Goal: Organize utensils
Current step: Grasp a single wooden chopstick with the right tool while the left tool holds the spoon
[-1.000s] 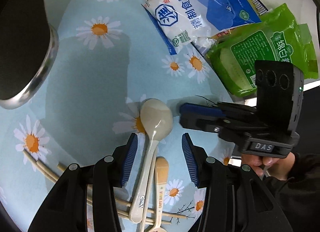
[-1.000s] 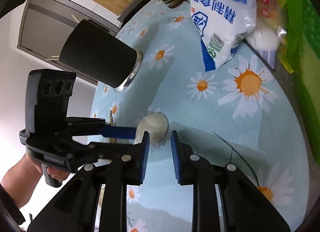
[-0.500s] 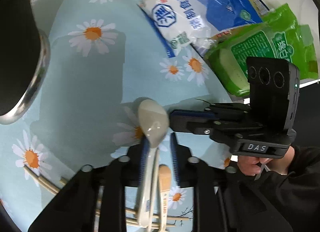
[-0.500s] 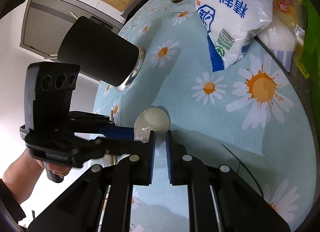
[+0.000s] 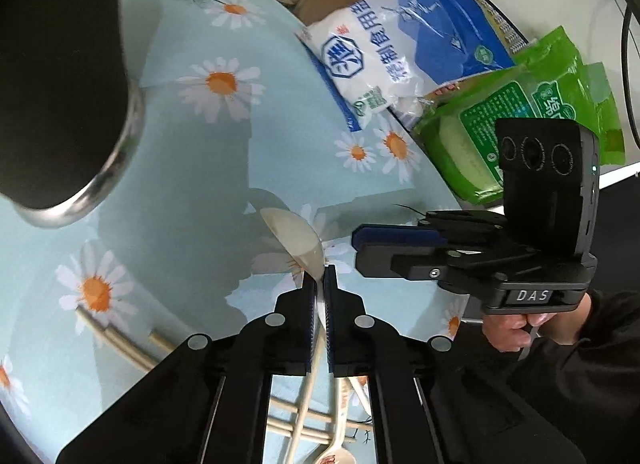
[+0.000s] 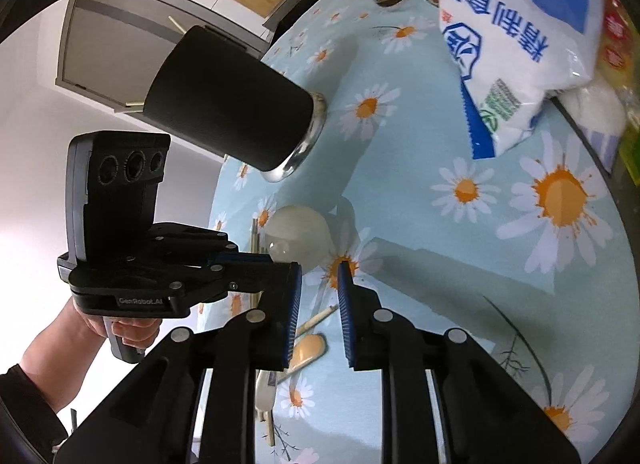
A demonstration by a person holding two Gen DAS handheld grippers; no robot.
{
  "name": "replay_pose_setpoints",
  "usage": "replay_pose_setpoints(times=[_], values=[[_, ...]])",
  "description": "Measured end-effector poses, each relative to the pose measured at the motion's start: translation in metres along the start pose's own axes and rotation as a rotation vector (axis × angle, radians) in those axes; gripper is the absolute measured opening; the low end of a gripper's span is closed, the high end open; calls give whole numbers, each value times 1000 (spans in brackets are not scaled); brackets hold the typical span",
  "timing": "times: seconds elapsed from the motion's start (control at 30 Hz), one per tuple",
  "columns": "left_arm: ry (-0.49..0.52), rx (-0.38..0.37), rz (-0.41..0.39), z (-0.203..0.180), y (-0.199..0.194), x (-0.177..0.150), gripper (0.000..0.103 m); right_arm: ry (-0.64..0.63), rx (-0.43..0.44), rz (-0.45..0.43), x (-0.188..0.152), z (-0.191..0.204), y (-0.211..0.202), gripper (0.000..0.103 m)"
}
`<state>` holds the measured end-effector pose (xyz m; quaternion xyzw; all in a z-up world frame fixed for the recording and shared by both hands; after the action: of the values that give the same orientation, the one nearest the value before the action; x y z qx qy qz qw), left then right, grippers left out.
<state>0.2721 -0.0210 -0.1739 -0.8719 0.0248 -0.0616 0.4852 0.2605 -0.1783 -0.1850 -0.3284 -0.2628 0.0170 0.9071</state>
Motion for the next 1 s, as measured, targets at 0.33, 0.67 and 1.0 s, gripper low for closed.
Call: replay_pose_setpoints(times=[0.33,0.67,1.0], values=[[-63,28,-124,5,-38,-23,3,-16,64,39,-3,17,-1,25],[-133,127,-302,24,-90,-58,3,18,149,130,2,35,14,26],[-201,245,-508,30,-135,-108,3,259,185,302,2,39,41,36]])
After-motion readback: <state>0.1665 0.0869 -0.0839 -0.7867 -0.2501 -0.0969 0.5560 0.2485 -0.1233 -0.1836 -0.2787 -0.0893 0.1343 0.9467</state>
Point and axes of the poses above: each gripper's, at about its wrist camera, not at the fingertips, and y roughly the way its jaws point, z to its left, x to its top, the point moved 4 cm from there along y, roughly the way its jaws point, and after that the axes turned 14 degrees about -y, right-handed, at the moved point
